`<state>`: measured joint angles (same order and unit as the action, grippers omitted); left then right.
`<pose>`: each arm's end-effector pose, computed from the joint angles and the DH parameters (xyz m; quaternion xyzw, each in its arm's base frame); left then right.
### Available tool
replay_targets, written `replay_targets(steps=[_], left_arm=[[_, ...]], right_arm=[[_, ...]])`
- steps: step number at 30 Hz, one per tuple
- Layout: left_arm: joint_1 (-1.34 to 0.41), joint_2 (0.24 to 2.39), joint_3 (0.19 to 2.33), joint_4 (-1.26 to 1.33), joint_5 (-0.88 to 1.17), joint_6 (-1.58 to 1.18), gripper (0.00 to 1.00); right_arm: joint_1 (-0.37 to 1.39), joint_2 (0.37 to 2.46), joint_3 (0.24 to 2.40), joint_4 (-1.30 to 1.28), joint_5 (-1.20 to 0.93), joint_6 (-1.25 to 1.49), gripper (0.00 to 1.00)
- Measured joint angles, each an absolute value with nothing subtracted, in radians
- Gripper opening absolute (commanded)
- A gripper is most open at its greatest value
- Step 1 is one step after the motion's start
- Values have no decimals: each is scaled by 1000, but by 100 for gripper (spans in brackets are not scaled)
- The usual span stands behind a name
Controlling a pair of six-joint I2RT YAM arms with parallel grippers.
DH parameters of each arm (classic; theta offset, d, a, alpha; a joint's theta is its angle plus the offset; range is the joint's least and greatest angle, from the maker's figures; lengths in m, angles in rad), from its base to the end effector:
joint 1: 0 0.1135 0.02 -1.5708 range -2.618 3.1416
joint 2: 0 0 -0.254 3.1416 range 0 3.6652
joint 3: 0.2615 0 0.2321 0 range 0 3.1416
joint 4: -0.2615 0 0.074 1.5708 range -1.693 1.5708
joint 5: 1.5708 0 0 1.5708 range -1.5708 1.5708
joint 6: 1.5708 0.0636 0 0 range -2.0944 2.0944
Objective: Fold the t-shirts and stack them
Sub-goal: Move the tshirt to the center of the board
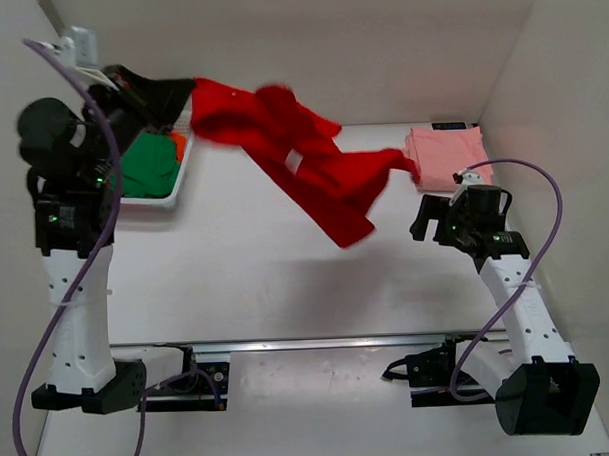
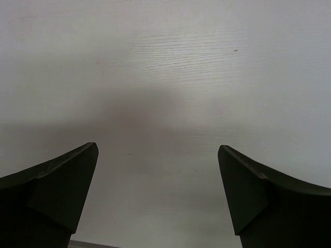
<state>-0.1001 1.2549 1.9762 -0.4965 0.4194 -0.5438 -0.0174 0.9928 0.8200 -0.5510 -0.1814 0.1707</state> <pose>0.1950 -0.0456 0.5775 0.0246 0.6306 -0.3651 0.6845 0.2149 0.0077 0.2564 0.0482 0.9074 0.1137 0.4017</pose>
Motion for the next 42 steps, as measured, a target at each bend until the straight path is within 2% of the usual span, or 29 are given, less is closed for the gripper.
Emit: replay_targets(steps=[4, 6, 7, 8, 10, 11, 14, 15, 19, 23, 24, 25, 26, 31, 36, 39, 42], left_arm=[[-125, 1195, 1542, -397, 419, -551, 0], [-129, 1244, 1335, -389, 397, -549, 0], [-129, 1295, 1265, -389, 378, -540, 4], [-125, 1374, 1203, -397, 359, -530, 13], [-106, 1519, 1136, -421, 340, -516, 18], [-90, 1584, 1105, -436, 337, -509, 24], [-53, 1619, 1032, -463, 325, -502, 54], [-48, 1595, 1018, -464, 319, -496, 59], [-98, 1406, 1000, -455, 303, -490, 59], [-241, 1190, 947, -401, 304, -511, 59], [-301, 1143, 917, -377, 301, -534, 59], [-354, 1112, 888, -358, 305, -561, 59], [-410, 1091, 855, -330, 308, -587, 57], [-573, 1134, 698, -207, 326, -717, 57], [-571, 1240, 635, -202, 266, -739, 58], [-569, 1301, 625, -213, 215, -736, 68], [-584, 1336, 616, -214, 170, -741, 67]], right_arm=[[-27, 974, 820, -545, -185, 157, 99], [-17, 984, 820, -538, -194, 157, 99], [-5, 992, 820, -535, -196, 157, 99], [31, 1014, 820, -529, -198, 157, 99], [77, 1042, 820, -525, -193, 156, 99], [105, 1062, 820, -525, -192, 156, 99], [159, 1117, 817, -525, -194, 157, 99], [159, 1125, 812, -522, -196, 158, 99], [147, 1116, 765, -506, -192, 173, 99], [149, 1110, 733, -502, -173, 177, 99], [149, 1113, 728, -499, -169, 182, 94], [146, 1120, 722, -490, -167, 184, 82], [141, 1126, 717, -479, -172, 190, 78], [148, 1164, 688, -420, -192, 217, 76], [241, 1223, 688, -362, -195, 211, 76], [288, 1248, 688, -337, -191, 205, 83], [323, 1302, 698, -317, -172, 198, 78]])
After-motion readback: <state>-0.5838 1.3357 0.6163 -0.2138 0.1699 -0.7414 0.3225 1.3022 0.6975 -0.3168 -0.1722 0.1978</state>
